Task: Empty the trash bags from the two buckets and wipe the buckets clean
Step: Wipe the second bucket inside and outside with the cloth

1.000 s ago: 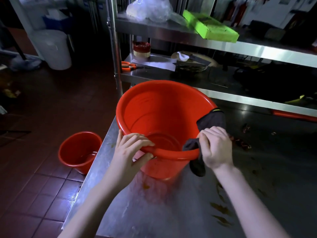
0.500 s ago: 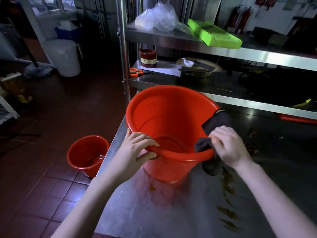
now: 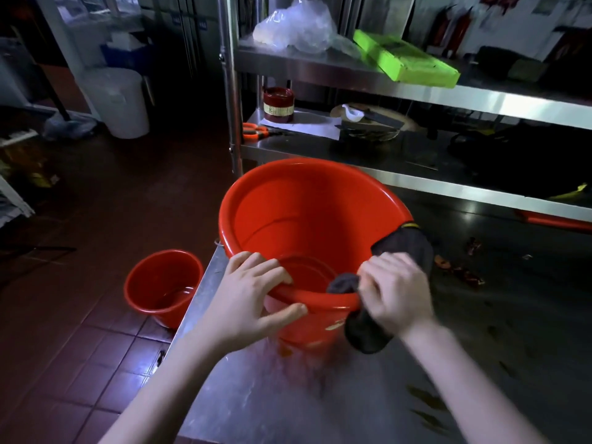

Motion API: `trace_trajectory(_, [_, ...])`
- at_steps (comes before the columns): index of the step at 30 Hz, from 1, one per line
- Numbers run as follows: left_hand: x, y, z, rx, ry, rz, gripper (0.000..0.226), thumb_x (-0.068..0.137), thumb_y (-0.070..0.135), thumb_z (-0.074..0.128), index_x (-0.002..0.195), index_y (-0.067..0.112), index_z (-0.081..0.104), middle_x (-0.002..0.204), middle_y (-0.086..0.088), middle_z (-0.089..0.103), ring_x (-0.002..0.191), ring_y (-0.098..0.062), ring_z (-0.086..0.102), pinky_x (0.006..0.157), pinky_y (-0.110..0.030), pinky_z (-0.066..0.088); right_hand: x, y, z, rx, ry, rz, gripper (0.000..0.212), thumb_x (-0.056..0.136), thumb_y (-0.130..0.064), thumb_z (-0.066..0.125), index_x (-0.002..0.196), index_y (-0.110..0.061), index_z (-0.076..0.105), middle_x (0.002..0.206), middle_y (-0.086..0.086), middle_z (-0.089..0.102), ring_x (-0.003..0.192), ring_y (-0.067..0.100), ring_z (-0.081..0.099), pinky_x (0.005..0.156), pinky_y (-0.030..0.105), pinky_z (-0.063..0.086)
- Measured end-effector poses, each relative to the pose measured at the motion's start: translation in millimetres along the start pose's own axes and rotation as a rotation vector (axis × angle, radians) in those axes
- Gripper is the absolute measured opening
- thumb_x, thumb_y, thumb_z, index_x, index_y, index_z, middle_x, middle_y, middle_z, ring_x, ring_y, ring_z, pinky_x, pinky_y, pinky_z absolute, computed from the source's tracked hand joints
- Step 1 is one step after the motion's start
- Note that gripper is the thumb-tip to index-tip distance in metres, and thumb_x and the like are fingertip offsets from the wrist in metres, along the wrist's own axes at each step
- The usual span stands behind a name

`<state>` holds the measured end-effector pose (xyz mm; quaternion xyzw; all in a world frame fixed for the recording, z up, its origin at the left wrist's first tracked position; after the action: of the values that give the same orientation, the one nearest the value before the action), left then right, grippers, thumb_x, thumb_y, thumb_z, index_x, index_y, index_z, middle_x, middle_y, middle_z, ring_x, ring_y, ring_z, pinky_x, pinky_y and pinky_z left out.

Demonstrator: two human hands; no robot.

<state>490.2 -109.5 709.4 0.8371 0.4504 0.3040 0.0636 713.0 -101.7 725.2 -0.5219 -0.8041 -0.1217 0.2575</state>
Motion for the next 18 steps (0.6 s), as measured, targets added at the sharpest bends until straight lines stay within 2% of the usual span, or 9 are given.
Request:
trace_trajectory(3, [-1.3, 2.1, 3.8, -0.017, 0.035, -0.017, 0.047, 0.085, 0.071, 0.049, 0.09, 0.026, 0.064, 0.081, 0.022, 0.043, 0.079, -0.008, 0.041, 0.091, -0.031, 0.031, 17.0, 59.2, -2.3, 0.078, -0.112, 0.113, 0.037, 0.087, -0.028, 0.038, 0.07, -0.009, 0.065, 0.08, 0.007, 0.066, 0.089, 0.03, 0.063, 0.089, 0.031, 0.037])
trace_trajectory(5, [-3.2, -0.1, 4.8, -0.021, 0.064, -0.025, 0.047, 0.085, 0.07, 0.049, 0.089, 0.026, 0.065, 0.081, 0.022, 0.043, 0.079, -0.007, 0.039, 0.09, -0.032, 0.032, 18.3, 66.4, 0.1, 0.141, -0.055, 0.222, 0.04, 0.088, -0.026, 0.035, 0.067, -0.007, 0.063, 0.076, 0.007, 0.064, 0.085, 0.032, 0.061, 0.095, 0.029, 0.035])
trace_trajectory(8, [-2.7, 1.7, 6.4, -0.007, 0.074, -0.01, 0.046, 0.086, 0.069, 0.049, 0.089, 0.025, 0.065, 0.08, 0.019, 0.045, 0.078, -0.01, 0.042, 0.087, -0.034, 0.033, 0.3, 19.2, -1.5, 0.099, 0.125, 0.335, 0.034, 0.087, -0.023, 0.037, 0.062, -0.011, 0.057, 0.065, 0.006, 0.057, 0.07, 0.033, 0.055, 0.083, 0.041, 0.041])
trace_trajectory(10, [-0.9, 2.2, 7.6, 0.016, 0.065, 0.001, 0.046, 0.087, 0.067, 0.048, 0.088, 0.024, 0.065, 0.078, 0.016, 0.048, 0.076, -0.013, 0.043, 0.085, -0.034, 0.033, -9.7, -36.2, 4.0, 0.003, 0.183, 0.358, 0.027, 0.087, -0.025, 0.043, 0.065, -0.018, 0.057, 0.065, 0.003, 0.057, 0.07, 0.031, 0.052, 0.077, 0.042, 0.041])
trace_trajectory(13, [-3.1, -1.1, 6.5, 0.008, 0.059, -0.024, 0.042, 0.089, 0.063, 0.049, 0.086, 0.024, 0.064, 0.074, 0.013, 0.047, 0.074, -0.013, 0.041, 0.083, -0.035, 0.033, -5.9, -90.1, 13.3, -0.046, 0.173, 0.265, 0.026, 0.09, -0.029, 0.047, 0.067, -0.02, 0.055, 0.066, 0.0, 0.054, 0.067, 0.026, 0.05, 0.072, 0.041, 0.04])
trace_trajectory(16, [-3.3, 0.5, 6.8, -0.033, 0.053, -0.034, 0.042, 0.086, 0.066, 0.051, 0.086, 0.027, 0.064, 0.076, 0.016, 0.048, 0.075, -0.01, 0.04, 0.086, -0.032, 0.03, 1.0, -50.6, 7.7, -0.016, 0.06, 0.088, 0.025, 0.086, -0.028, 0.047, 0.062, -0.02, 0.052, 0.062, 0.001, 0.053, 0.064, 0.028, 0.053, 0.063, 0.04, 0.039])
trace_trajectory(18, [-0.5, 1.3, 7.6, -0.048, 0.052, -0.049, 0.043, 0.085, 0.068, 0.05, 0.088, 0.028, 0.065, 0.078, 0.017, 0.05, 0.078, -0.009, 0.041, 0.089, -0.032, 0.029, 6.6, -1.9, 1.1, -0.001, -0.044, 0.012, 0.026, 0.083, -0.029, 0.044, 0.061, -0.018, 0.053, 0.061, 0.002, 0.055, 0.065, 0.03, 0.055, 0.064, 0.039, 0.038])
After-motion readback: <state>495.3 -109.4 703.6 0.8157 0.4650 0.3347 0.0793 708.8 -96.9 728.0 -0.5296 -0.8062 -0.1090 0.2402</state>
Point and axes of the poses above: each hand's wrist, its own x-axis towards the middle knuckle, its own z-axis out of the palm, y = z × x, the point moved 5 cm from there along x, towards the middle knuckle
